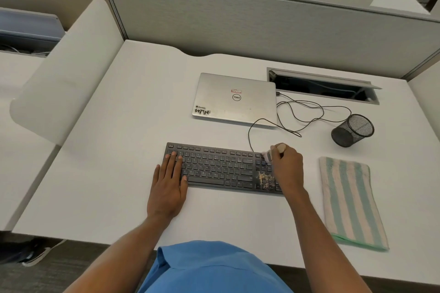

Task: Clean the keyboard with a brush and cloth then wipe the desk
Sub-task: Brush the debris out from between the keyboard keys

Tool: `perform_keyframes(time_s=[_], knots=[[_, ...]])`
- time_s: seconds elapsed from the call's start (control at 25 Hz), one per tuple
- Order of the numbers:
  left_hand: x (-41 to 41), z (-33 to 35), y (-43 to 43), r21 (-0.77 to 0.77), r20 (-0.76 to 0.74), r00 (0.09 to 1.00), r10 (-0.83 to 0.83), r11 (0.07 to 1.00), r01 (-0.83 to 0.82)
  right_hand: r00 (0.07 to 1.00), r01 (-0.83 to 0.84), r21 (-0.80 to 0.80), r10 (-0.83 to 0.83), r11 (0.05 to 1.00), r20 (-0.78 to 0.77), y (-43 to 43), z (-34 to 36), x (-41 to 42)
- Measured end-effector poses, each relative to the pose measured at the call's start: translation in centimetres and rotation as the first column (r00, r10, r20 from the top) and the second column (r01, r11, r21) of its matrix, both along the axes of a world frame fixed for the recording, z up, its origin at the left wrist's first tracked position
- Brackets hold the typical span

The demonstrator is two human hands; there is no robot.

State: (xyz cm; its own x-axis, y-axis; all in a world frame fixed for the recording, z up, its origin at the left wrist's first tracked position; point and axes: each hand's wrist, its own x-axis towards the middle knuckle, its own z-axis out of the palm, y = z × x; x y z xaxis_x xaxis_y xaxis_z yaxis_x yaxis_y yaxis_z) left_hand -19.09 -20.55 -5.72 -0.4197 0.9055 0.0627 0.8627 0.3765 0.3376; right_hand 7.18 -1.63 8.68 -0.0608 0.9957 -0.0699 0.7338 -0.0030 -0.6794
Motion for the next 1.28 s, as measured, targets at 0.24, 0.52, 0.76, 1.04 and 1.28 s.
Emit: perform_keyframes(time_s=[0.24,0.52,0.76,1.04,1.28], knots=[[0.0,0.0,-0.1,0.012,-0.002,1.0,0.002,1.0,-0.001,0.987,-0.031,-0.097,0.046,0.995,0.156,-0.3,-0.6,1.1],[0.0,0.0,-0.1,0.005,-0.004,1.0,0.004,1.0,-0.004,1.0,-0.017,-0.05,0.017,0.999,0.001,-1.4,0.7,0.4],[0.0,0.0,-0.1,0.016,0.003,1.0,0.003,1.0,-0.003,1.0,-0.015,-0.082,0.017,0.996,0.021,-2.8,0.5,1.2],[0.0,0.0,-0.1,0.009,-0.005,1.0,-0.002,1.0,0.002,0.998,-0.045,-0.013,0.044,0.999,-0.037,-3.1,0.0,-0.4],[0.0,0.1,-0.1,0.017,0.008,1.0,0.002,1.0,-0.002,0.997,-0.064,-0.105,0.067,0.992,0.034,-2.7,-0.3,0.5]])
